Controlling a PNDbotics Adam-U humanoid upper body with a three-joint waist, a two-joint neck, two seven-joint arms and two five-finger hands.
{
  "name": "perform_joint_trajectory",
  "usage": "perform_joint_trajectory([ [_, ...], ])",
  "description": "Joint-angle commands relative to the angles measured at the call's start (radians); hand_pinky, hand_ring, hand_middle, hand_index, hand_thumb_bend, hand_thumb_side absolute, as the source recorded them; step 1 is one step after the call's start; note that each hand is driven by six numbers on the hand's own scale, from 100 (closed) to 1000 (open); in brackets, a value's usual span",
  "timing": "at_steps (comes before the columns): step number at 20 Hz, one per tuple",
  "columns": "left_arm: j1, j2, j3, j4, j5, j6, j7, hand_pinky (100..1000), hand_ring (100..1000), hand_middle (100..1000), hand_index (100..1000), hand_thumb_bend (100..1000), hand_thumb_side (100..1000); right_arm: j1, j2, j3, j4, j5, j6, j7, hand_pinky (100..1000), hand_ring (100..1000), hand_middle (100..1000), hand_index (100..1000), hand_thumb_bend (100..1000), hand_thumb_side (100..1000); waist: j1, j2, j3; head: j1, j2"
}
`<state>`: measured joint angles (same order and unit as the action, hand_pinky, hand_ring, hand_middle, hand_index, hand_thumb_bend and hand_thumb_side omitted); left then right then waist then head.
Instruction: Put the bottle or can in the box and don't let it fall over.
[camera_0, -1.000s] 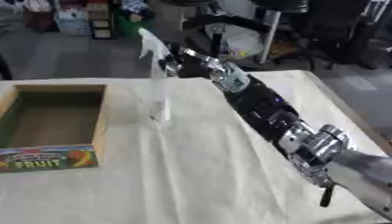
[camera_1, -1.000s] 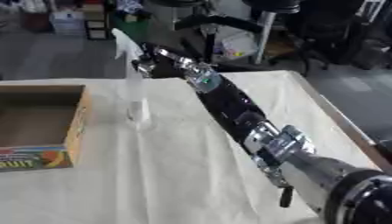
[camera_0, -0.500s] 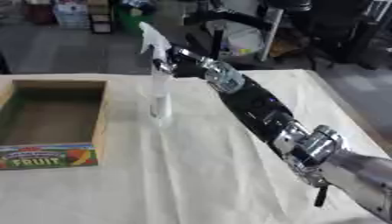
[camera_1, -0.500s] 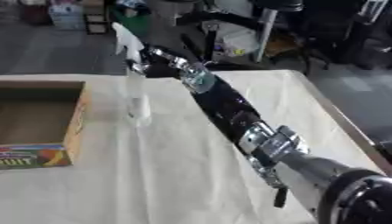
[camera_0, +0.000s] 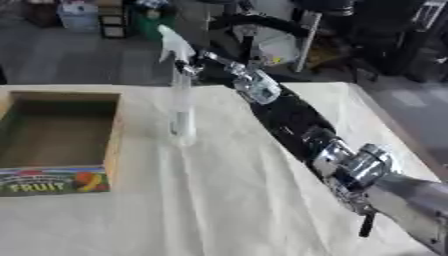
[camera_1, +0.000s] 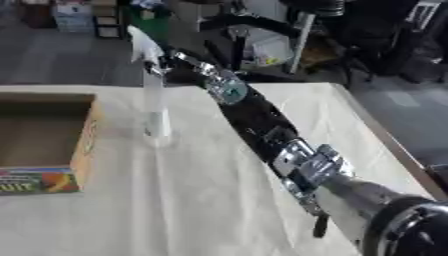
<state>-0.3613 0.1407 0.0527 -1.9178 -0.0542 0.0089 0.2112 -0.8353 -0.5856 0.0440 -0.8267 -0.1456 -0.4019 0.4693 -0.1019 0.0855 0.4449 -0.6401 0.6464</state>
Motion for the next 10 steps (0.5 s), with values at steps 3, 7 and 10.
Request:
perform_joint_trajectory([
  [3,-0.023,-0.003,-0.002,-0.017,-0.001,-0.002,-0.006,741,728,593,797,520,579,-0.025,-0.033,-0.002,-0.036,-0.011,0.009,0.005,1000,1000,1000,1000,100,476,0.003,-0.019,0.006,-0.009,-0.019],
  [7,-0.032,-0.009,-0.004,-0.016,-0.001,-0.003,-0.010,741,728,593,797,521,572,-0.023,-0.030,-0.002,-0.040,-0.014,0.014,0.004,1000,1000,1000,1000,100,480,-0.001,-0.019,0.013,-0.014,-0.023],
  [10,-0.039,-0.013,-0.005,-0.015,-0.002,-0.003,-0.013,741,728,592,797,520,572,-0.020,-0.029,-0.003,-0.044,-0.017,0.016,0.004,1000,1000,1000,1000,100,483,-0.004,-0.017,0.017,-0.020,-0.029],
])
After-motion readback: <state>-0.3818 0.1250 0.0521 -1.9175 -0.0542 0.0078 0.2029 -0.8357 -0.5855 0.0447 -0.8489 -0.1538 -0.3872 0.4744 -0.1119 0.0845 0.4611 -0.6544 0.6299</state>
